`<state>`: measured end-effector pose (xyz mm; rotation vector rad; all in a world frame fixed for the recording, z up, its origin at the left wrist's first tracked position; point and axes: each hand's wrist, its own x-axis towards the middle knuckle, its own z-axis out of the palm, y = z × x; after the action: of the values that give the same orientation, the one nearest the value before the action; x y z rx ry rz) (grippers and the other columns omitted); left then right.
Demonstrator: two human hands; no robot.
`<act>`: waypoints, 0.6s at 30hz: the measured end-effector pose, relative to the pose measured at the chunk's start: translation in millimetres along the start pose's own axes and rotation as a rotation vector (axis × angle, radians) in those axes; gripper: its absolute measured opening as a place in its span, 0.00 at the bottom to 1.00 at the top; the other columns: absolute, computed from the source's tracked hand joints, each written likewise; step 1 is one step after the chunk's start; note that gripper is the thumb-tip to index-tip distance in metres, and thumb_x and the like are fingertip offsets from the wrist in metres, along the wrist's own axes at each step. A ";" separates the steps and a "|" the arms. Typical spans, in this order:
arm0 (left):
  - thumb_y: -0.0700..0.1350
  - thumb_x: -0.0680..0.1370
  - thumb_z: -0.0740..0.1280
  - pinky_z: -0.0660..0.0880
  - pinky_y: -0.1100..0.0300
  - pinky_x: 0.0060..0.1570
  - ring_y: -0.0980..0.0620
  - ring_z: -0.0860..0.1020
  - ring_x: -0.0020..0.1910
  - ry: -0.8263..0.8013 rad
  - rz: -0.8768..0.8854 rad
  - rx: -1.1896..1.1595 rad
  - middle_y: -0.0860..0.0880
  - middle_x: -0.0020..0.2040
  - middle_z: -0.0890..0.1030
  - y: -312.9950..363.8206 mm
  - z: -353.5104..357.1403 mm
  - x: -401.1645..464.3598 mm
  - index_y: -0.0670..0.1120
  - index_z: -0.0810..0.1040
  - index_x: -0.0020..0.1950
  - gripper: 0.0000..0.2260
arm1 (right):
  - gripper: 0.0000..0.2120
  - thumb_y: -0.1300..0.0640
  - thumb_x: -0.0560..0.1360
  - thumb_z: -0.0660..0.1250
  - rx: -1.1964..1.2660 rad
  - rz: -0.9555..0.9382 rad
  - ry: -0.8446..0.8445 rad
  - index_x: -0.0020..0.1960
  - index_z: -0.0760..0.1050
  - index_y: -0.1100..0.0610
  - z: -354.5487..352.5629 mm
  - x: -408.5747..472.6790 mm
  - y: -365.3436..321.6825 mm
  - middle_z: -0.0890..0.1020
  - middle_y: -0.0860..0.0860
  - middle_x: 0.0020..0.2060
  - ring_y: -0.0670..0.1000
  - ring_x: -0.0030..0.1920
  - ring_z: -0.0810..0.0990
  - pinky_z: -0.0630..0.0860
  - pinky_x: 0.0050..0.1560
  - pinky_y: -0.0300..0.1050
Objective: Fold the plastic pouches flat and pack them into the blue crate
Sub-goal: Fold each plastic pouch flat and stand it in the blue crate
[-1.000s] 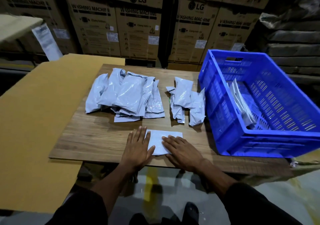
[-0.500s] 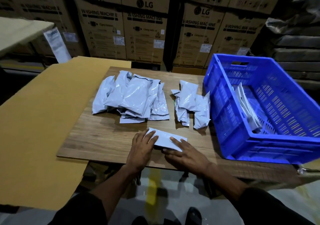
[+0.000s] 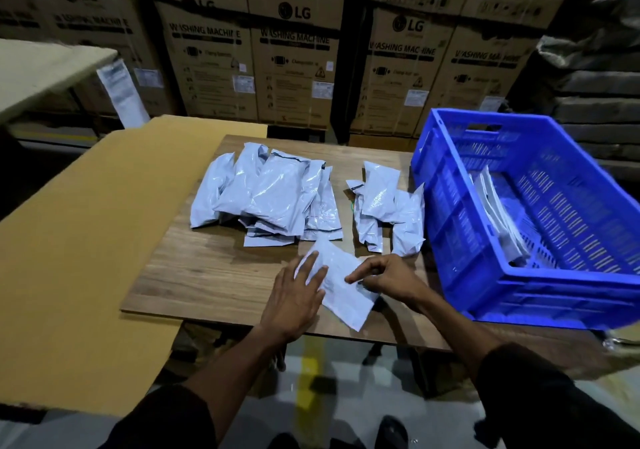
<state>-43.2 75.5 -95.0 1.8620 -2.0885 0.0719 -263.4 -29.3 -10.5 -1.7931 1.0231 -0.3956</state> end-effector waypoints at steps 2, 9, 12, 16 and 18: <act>0.55 0.81 0.55 0.77 0.41 0.61 0.40 0.67 0.71 -0.084 -0.031 0.041 0.43 0.76 0.71 -1.0 10.6 -4.9 0.48 0.76 0.71 0.22 | 0.12 0.63 0.68 0.67 -0.256 -0.028 -0.017 0.43 0.86 0.49 2.1 7.8 8.2 0.87 0.43 0.44 0.47 0.49 0.84 0.79 0.57 0.53; 0.51 0.80 0.58 0.72 0.46 0.56 0.43 0.73 0.59 0.132 -0.058 0.011 0.46 0.58 0.80 16.5 1.1 -8.2 0.48 0.82 0.55 0.15 | 0.19 0.50 0.76 0.65 -0.716 -0.315 0.176 0.65 0.76 0.56 61.1 0.2 23.8 0.79 0.52 0.64 0.56 0.69 0.72 0.67 0.68 0.53; 0.46 0.81 0.58 0.70 0.47 0.59 0.42 0.77 0.60 0.203 -0.016 -0.056 0.44 0.58 0.81 17.0 4.7 -1.5 0.43 0.81 0.59 0.15 | 0.19 0.56 0.73 0.67 -0.764 -0.390 0.114 0.64 0.77 0.57 61.9 -6.2 39.8 0.77 0.53 0.68 0.57 0.70 0.72 0.65 0.70 0.50; 0.39 0.77 0.58 0.69 0.48 0.65 0.39 0.80 0.63 0.171 0.078 -0.129 0.40 0.62 0.82 16.8 19.4 16.5 0.37 0.81 0.62 0.18 | 0.14 0.57 0.76 0.62 -0.669 -0.412 0.184 0.60 0.77 0.57 63.0 -8.7 33.7 0.81 0.51 0.59 0.56 0.61 0.77 0.70 0.64 0.48; 0.40 0.77 0.57 0.75 0.48 0.64 0.40 0.81 0.63 0.106 0.063 -0.145 0.40 0.62 0.82 20.7 20.7 23.4 0.36 0.81 0.63 0.20 | 0.17 0.56 0.78 0.56 -0.684 -0.395 0.232 0.63 0.76 0.59 65.1 -2.9 28.7 0.80 0.54 0.60 0.56 0.62 0.76 0.69 0.67 0.48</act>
<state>-69.8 50.6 -104.0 1.6724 -2.0236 0.0322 -235.4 7.6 -64.6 -2.6327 1.0331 -0.5468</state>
